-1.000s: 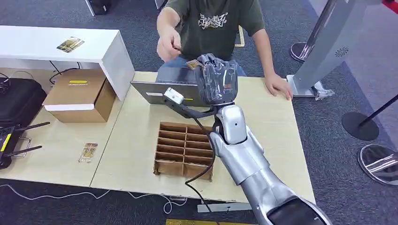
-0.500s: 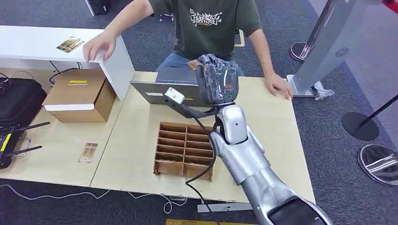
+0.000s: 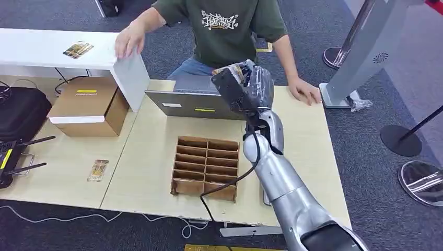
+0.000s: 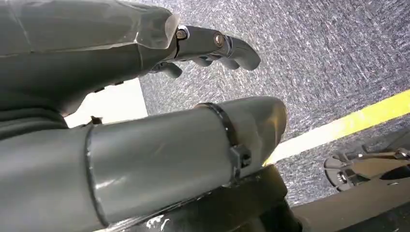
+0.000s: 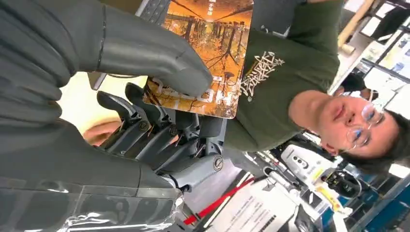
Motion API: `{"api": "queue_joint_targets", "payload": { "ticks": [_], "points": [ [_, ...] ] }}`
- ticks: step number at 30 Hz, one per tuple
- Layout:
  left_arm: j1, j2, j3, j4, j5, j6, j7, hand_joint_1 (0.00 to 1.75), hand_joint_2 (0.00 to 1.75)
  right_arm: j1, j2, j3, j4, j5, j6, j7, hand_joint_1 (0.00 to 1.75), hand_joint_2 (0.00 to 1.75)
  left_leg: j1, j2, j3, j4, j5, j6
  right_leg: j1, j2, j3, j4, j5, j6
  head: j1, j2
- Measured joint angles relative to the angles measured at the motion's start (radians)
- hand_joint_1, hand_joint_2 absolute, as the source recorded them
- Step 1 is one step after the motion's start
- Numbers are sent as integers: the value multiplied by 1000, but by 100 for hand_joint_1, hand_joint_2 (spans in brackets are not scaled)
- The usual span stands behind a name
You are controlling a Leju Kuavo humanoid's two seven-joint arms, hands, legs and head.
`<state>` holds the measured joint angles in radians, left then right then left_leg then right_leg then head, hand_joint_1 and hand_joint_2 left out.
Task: Pass the card to the sensor for recognition and then transmit it.
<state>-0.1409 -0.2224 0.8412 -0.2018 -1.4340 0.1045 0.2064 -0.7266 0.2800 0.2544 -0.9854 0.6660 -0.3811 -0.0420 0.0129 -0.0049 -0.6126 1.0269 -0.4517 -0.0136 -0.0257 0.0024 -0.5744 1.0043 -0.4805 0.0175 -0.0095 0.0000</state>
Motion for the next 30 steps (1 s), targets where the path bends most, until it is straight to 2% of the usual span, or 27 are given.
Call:
{"api": "queue_joint_targets", "payload": {
  "ticks": [18, 26, 30],
  "points": [
    [5, 0, 0, 0, 11, 3, 0, 0, 0, 3, -21, -3, -23, 8, -46, 31, 175, 175, 0, 0, 0, 0, -1, -1, 0, 0, -1, 0, 0, 0, 0, 0],
    [15, 1, 0, 0, 19, 14, -3, 0, 0, 5, -82, -57, -29, 16, -105, 48, 175, 175, 0, 1, 0, 0, -1, -1, 0, 1, -1, 0, 0, 0, 0, 0],
    [22, 3, 0, 0, 24, 30, -9, 0, 0, 27, -129, -110, -54, 16, -143, 37, 175, 175, 0, -1, -1, 1, -1, 0, 0, -1, -1, -1, 0, 0, 0, 0]
  ]
}}
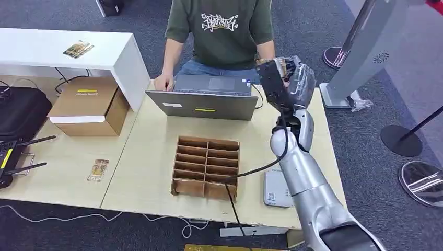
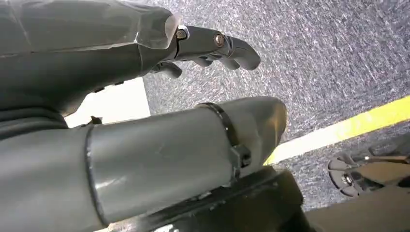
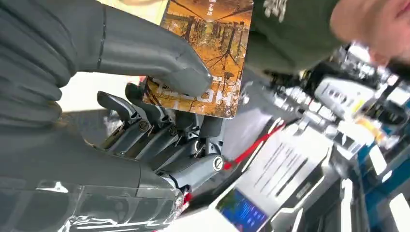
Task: Pass the card to the sensor for recognition and then transmit it.
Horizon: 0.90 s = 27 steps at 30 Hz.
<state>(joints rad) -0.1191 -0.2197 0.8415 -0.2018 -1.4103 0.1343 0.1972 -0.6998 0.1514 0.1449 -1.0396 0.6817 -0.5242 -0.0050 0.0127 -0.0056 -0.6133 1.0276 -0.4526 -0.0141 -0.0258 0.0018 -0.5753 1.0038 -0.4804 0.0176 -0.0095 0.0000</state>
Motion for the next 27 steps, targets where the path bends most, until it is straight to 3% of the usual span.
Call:
{"api": "queue_joint_targets", "payload": {
  "ticks": [10, 27],
  "points": [
    [12, -1, 0, 0, -2, 21, 1, 0, 0, 98, -54, -83, -89, -2, -19, -15, 175, 175, 0, 1, 0, 0, -1, 2, 0, 1, 0, 0, 0, 0, 0, 0],
    [30, 7, 16, 0, 25, 14, -21, 0, 0, 251, -63, -132, -219, 7, -21, -32, 175, 175, 0, 1, 0, 0, -2, 2, 0, 1, 0, 0, -1, 1, 0, 0]
  ]
}}
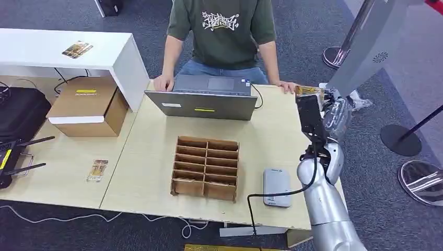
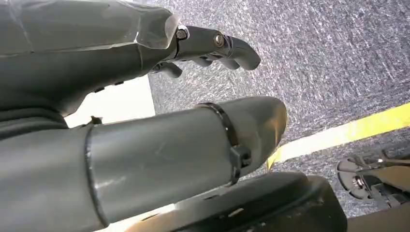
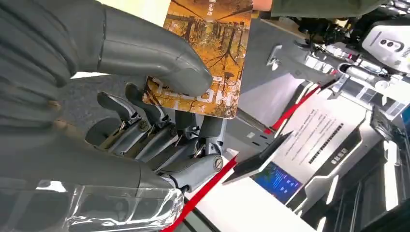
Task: Pass the card to the sensor for recognition and then transmit it.
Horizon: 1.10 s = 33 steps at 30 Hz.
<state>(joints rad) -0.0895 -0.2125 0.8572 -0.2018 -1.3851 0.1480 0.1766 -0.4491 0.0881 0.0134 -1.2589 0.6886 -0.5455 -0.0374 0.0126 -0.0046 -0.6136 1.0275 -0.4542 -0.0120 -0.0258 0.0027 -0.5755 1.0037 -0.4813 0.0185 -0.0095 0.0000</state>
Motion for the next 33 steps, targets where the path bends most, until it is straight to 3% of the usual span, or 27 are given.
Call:
{"api": "queue_joint_targets", "payload": {
  "ticks": [27, 33],
  "points": [
    [1, 1, 26, 0, 23, 11, 0, 0, 0, 209, -3, -14, -132, 100, 60, 35, 175, 175, 0, 0, 0, 0, -1, -1, 0, 0, 0, 0, -1, 0, 0, 0],
    [2, 1, 26, 0, 23, 13, 0, 0, 0, 260, -8, -48, -163, 107, 61, 45, 175, 175, 0, -1, 0, 0, -1, 0, 0, -1, 0, 0, -2, 0, 0, 0]
  ]
}}
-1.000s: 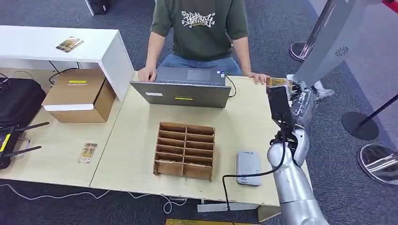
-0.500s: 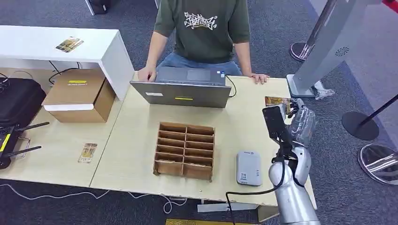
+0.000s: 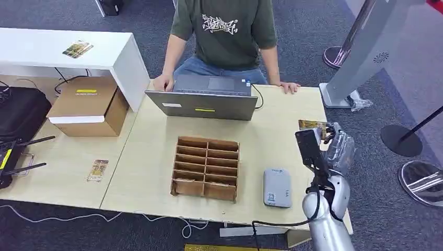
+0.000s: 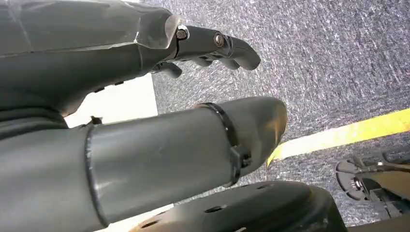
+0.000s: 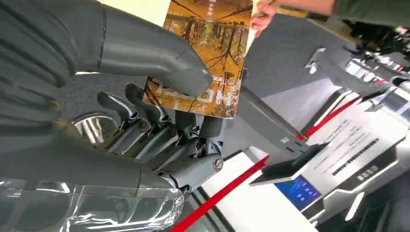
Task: Pass the card to the sensor for recognition and then transmit it.
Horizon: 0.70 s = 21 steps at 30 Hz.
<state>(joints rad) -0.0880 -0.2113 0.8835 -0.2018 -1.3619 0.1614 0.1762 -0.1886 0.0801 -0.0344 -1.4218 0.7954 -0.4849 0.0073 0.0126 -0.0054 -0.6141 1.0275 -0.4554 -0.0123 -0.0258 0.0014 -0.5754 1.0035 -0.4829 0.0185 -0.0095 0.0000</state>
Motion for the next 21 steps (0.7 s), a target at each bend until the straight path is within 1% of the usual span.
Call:
{"api": "queue_joint_targets", "payload": {
  "ticks": [4, 10, 15, 21],
  "points": [
    [0, 0, 0, 0, -2, 1, -3, 0, 0, 57, 0, -39, -34, 2, 10, 9, 175, 175, 0, 0, 0, 0, -1, -1, 0, 0, 0, 0, 0, 0, 0, 0],
    [1, -1, 0, 0, -4, 18, -2, 0, 0, 138, 0, -93, -81, 11, 14, 23, 175, 175, 0, 0, 0, 0, -1, -1, 0, 0, 0, 0, 0, 0, 0, 0],
    [1, -1, 0, 0, -6, 18, -1, 0, 0, 172, -1, -124, -95, 9, 16, 25, 175, 175, 0, 0, 0, 0, -1, -1, 0, 0, 0, 0, 0, 0, 0, 0],
    [2, -1, 0, 0, -13, 18, -4, 0, 0, 205, 0, -184, -96, -1, 16, 35, 175, 175, 0, 0, 0, 0, -1, -1, 0, 0, 0, 0, 0, 0, 0, 0]
  ]
}}
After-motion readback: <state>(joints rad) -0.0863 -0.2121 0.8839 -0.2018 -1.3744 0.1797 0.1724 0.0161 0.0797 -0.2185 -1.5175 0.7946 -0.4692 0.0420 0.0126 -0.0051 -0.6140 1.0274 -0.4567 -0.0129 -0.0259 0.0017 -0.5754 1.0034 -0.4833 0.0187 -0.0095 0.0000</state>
